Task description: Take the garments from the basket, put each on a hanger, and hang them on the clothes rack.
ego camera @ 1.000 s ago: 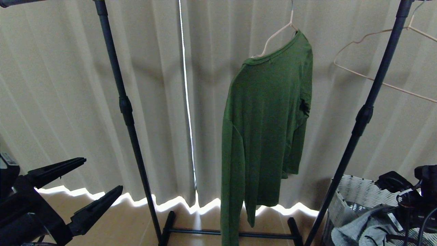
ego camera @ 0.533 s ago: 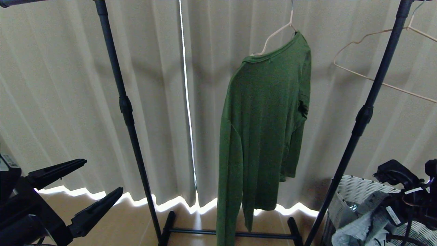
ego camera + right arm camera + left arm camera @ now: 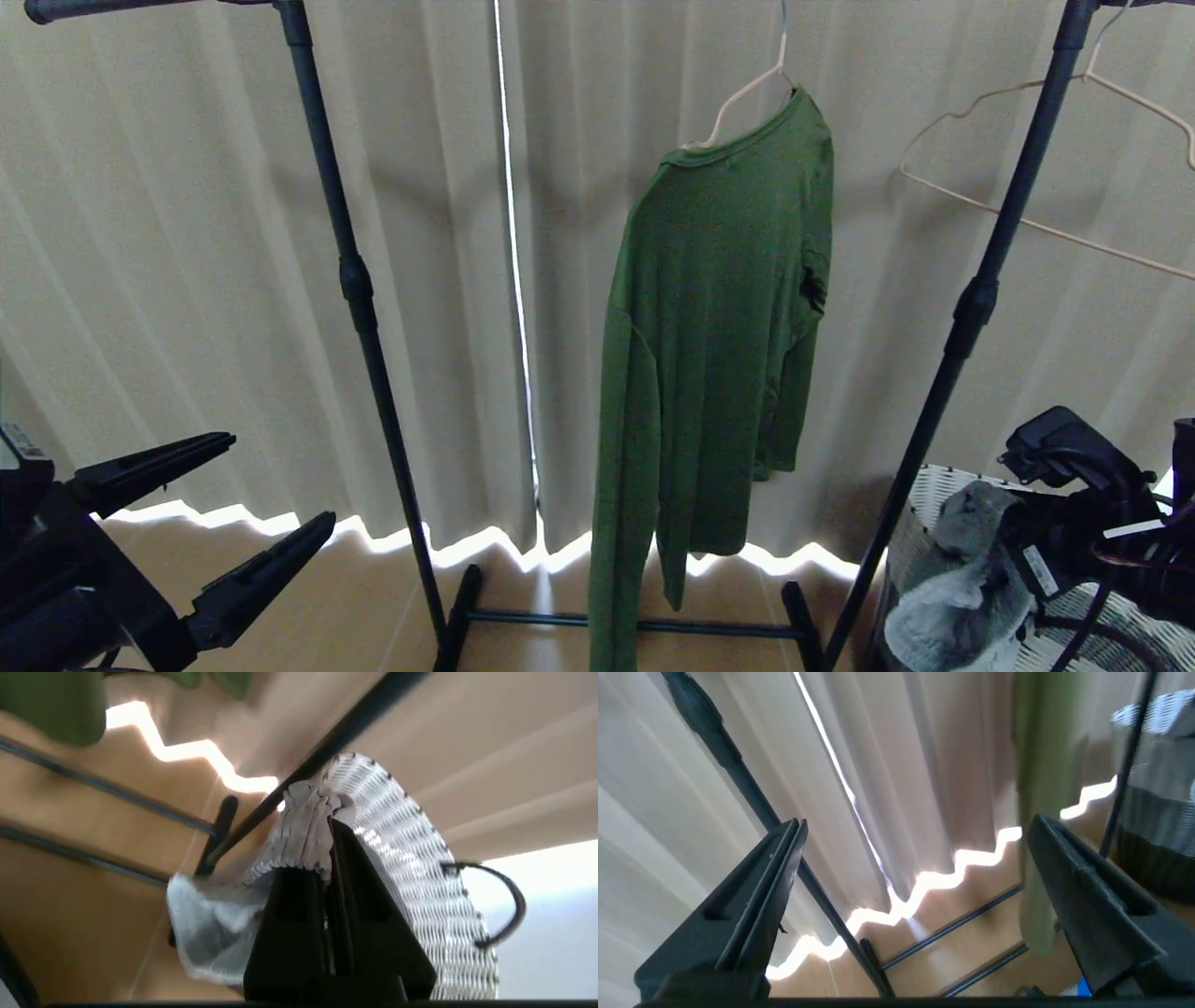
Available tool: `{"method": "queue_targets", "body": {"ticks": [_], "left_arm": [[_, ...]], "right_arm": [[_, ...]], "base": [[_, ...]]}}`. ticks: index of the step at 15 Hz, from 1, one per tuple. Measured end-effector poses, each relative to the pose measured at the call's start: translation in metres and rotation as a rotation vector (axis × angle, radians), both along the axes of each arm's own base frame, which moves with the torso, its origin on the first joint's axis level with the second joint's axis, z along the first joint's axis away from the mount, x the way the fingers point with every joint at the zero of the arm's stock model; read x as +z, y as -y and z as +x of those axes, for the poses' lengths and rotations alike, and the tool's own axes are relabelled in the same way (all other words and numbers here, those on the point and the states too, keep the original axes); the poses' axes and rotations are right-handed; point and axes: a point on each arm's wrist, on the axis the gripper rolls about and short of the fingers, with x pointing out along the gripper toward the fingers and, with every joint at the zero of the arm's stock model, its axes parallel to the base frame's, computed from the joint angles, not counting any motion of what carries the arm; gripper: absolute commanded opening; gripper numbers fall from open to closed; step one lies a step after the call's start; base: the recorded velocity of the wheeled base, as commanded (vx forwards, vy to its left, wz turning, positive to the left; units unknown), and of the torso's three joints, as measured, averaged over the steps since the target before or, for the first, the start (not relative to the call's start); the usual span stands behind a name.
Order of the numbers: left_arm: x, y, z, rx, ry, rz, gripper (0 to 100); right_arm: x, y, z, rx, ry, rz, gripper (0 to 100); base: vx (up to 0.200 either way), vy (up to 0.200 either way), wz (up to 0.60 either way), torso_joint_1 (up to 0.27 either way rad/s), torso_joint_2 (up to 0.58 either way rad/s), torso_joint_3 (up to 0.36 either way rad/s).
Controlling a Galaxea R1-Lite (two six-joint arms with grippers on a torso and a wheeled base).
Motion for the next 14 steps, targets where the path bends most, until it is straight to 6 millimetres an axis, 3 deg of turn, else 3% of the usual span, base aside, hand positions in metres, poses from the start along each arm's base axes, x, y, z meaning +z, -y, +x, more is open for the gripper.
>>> {"method": "queue_targets", "body": {"ticks": [8, 14], "left_arm": [[-0.001, 0.0, 0.0, -0.001, -0.002, 0.007, 100], [-0.005, 0.0, -0.002, -0.013, 0.009, 0.058, 100]], "right_arm": [[0.005, -0.007, -0.004, 0.035, 0.025, 0.003, 0], [0.01, -0.022, -0.001, 0.093, 0.049, 0.044, 0]], "base": [[-0.2, 0.0, 0.0, 0.004, 0.0, 0.004], [0.0, 0.0, 0.0, 0.0, 0.0, 0.0]]}}
